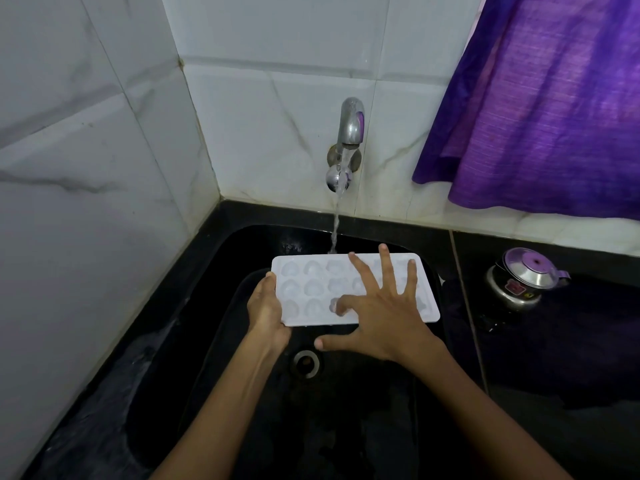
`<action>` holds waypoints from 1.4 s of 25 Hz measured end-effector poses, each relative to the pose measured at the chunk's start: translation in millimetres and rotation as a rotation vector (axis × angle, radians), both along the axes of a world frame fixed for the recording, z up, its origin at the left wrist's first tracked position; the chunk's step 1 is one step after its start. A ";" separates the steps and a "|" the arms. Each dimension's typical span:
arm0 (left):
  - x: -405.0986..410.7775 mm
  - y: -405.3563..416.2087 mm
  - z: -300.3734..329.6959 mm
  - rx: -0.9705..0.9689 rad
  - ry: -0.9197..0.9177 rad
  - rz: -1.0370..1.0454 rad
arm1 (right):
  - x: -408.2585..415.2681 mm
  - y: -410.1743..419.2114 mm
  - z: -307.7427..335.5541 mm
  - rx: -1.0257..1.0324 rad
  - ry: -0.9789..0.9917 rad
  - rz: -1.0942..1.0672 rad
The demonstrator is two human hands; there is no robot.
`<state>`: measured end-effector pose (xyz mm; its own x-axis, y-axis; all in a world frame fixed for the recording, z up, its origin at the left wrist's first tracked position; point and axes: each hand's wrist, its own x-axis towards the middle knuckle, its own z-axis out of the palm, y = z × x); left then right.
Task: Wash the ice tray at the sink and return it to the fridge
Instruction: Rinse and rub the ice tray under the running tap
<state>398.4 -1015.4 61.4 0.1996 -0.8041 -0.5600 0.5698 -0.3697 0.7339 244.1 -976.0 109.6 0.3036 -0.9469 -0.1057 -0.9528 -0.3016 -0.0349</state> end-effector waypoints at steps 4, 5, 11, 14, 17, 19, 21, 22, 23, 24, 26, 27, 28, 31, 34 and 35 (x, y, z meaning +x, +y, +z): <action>-3.8 1.2 0.8 0.002 0.007 -0.004 | -1.1 1.3 -0.4 0.009 -0.003 -0.012; -4.4 1.3 0.7 0.005 0.015 -0.007 | -0.7 2.5 0.3 0.016 -0.017 -0.019; -9.8 2.0 -1.0 0.004 0.008 -0.003 | -1.5 3.0 -0.9 0.009 -0.011 -0.032; -10.9 1.8 -2.6 0.013 0.017 0.000 | -1.6 4.5 2.4 0.013 0.016 -0.049; -12.9 1.9 -3.3 0.016 0.009 -0.007 | -4.9 -3.0 12.5 0.067 0.020 -0.084; -15.5 2.1 -3.1 0.019 0.024 -0.013 | -6.8 -16.7 16.6 0.001 -0.065 -0.130; -16.3 1.3 -1.9 0.019 0.043 -0.013 | -3.1 -31.4 12.5 -0.042 -0.141 -0.134; -16.6 0.6 -1.9 0.013 0.055 -0.017 | 0.7 -37.0 8.6 -0.036 -0.153 -0.126; -17.1 0.2 -1.8 0.007 0.066 -0.022 | 4.7 -41.6 3.0 -0.021 -0.141 -0.112; -17.7 -0.2 -1.5 0.006 0.064 -0.024 | 8.7 -44.5 -2.9 -0.008 -0.115 -0.097; -17.4 -0.2 -1.6 0.014 0.047 -0.017 | 14.8 -47.0 -11.1 -0.002 -0.087 -0.078; -16.2 0.0 -2.3 0.016 0.043 -0.014 | 15.8 -48.0 -12.7 0.005 -0.095 -0.074; -15.3 0.0 -3.3 0.016 0.044 -0.015 | 15.8 -49.5 -12.2 0.022 -0.108 -0.072; -15.3 0.6 -5.6 0.026 0.033 -0.020 | 14.4 -52.6 -10.2 0.035 -0.110 -0.125; -17.3 0.2 -6.5 0.029 0.027 -0.021 | 17.5 -50.0 -11.1 0.019 -0.092 -0.149; -17.6 0.2 -6.2 0.026 0.020 -0.022 | 18.1 -49.4 -11.1 0.030 -0.091 -0.143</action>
<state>380.8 -1015.3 55.2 0.1708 -0.7930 -0.5848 0.5758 -0.4013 0.7123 262.2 -1025.4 98.5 0.1760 -0.9780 -0.1123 -0.9783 -0.1612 -0.1298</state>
